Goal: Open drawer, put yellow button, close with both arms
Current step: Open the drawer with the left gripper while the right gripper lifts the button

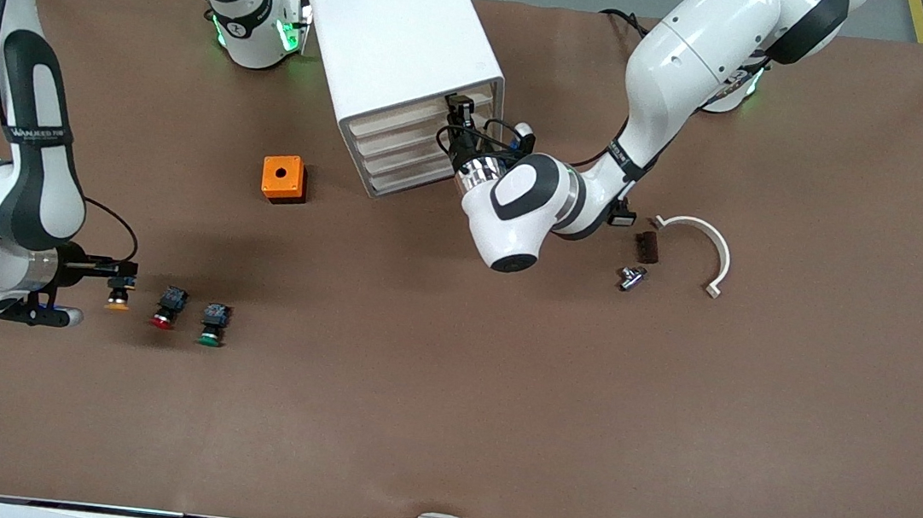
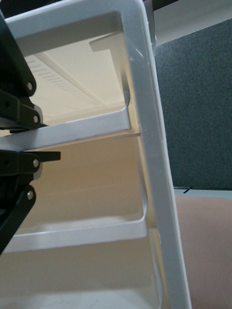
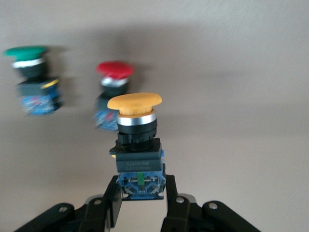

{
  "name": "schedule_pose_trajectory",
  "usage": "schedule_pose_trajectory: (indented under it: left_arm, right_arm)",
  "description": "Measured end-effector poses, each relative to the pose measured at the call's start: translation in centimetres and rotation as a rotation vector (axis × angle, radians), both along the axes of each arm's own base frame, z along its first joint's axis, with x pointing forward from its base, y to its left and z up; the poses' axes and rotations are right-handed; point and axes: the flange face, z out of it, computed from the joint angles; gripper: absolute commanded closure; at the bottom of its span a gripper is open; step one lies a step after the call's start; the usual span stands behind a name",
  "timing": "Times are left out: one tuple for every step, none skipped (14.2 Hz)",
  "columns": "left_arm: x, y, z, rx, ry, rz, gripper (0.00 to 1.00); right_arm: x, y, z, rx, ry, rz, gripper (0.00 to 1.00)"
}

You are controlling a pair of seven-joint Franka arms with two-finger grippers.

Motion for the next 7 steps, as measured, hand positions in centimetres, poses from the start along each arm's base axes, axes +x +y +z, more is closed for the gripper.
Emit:
schedule_pose_trajectory:
  left_arm:
    - [0.1,0.1,0.0,0.0,0.0,0.002,0.84]
    - [0.3,0.2,0.0,0.001,-0.001,0.005,0.84]
    - [0.5,0.4,-0.1,0.002,-0.002,0.01,0.84]
    - [1.0,0.8,-0.1,0.002,-0.003,0.019,0.84]
    - [1.7,1.3,-0.1,0.001,-0.004,0.032,0.84]
    - [2.5,2.1,-0.1,0.0,-0.005,0.048,0.84]
    - [3.4,2.8,0.0,-0.001,-0.006,0.066,0.83]
  right_arm:
    - [0.0,1.5,1.9,-0.01,0.024,-0.02,1.0]
    - [-0.1,2.8,3.6,-0.023,0.042,-0.042,1.0]
    - [-0.3,3.9,5.2,-0.035,0.056,-0.064,1.0]
    - [-0.6,4.8,6.6,-0.049,0.072,-0.089,1.0]
    - [-1.1,5.6,7.8,-0.063,0.091,-0.116,1.0]
    - [-1.6,6.3,9.0,-0.074,0.109,-0.145,1.0]
    - [-2.2,7.0,10.3,-0.076,0.129,-0.179,1.0]
